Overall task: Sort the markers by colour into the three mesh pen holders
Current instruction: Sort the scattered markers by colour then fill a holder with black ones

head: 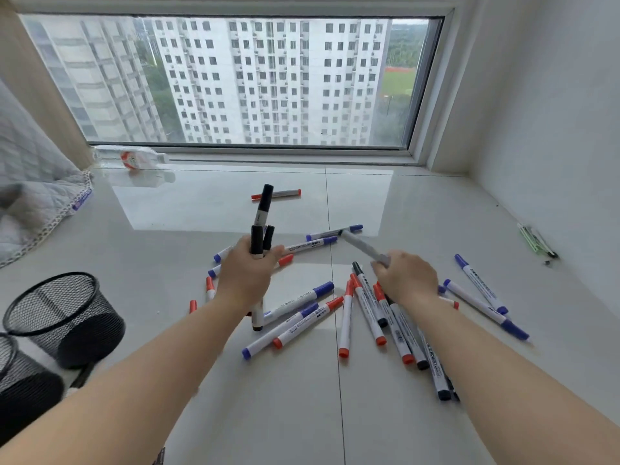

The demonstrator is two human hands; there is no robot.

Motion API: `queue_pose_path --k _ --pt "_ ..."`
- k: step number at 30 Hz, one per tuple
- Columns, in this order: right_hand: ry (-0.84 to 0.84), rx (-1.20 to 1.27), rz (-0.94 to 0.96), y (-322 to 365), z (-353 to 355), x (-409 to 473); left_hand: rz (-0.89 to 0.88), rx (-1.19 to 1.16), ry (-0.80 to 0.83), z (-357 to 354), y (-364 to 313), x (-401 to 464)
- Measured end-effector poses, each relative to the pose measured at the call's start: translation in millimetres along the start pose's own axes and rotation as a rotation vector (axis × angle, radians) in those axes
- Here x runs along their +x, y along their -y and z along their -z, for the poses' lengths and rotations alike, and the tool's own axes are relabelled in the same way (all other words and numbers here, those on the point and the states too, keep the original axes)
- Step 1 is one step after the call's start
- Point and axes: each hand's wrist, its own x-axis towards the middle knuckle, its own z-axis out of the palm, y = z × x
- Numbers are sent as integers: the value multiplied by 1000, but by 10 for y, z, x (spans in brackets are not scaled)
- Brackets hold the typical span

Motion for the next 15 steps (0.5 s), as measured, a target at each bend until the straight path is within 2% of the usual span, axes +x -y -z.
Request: queue_pose_path --k 2,7,11,15 --pt "85 -72 7 164 -72 -64 55 -38 11 -40 -11 -28" --pt "164 -145 -63 366 -167 -135 92 -65 74 -71 -7 -85" --pt "223 -57 -149 341 -204 -174 125 -32 105 -109 7 -185" --pt "232 -65 -139 278 -170 -254 125 -47 127 -84 -9 -280"
